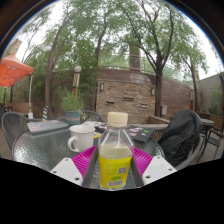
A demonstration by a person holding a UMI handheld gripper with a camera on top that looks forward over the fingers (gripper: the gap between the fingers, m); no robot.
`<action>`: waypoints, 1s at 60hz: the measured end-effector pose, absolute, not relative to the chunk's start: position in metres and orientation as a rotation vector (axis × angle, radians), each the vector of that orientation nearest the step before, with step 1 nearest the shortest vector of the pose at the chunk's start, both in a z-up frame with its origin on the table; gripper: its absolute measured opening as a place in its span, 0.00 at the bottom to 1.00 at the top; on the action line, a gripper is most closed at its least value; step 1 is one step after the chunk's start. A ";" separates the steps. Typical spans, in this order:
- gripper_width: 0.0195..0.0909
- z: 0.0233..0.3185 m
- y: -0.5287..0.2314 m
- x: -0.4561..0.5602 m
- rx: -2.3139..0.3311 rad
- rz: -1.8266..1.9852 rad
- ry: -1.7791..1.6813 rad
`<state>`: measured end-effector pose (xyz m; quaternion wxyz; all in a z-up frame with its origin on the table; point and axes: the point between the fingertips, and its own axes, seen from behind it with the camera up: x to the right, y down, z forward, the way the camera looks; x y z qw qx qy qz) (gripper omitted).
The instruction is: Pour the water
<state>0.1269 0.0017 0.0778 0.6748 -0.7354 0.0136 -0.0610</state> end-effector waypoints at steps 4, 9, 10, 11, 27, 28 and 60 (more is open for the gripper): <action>0.45 0.073 0.002 0.135 -1.665 -0.156 0.076; 0.38 0.077 -0.001 0.132 -1.636 -0.129 0.085; 0.38 0.078 -0.002 0.132 -1.631 -0.123 0.089; 0.38 0.075 -0.002 0.134 -1.629 -0.119 0.094; 0.23 0.094 0.004 0.155 -1.685 -0.208 0.042; 0.23 0.100 0.006 0.158 -1.686 -0.236 0.021; 0.23 0.190 0.150 0.110 -0.910 -1.758 -1.662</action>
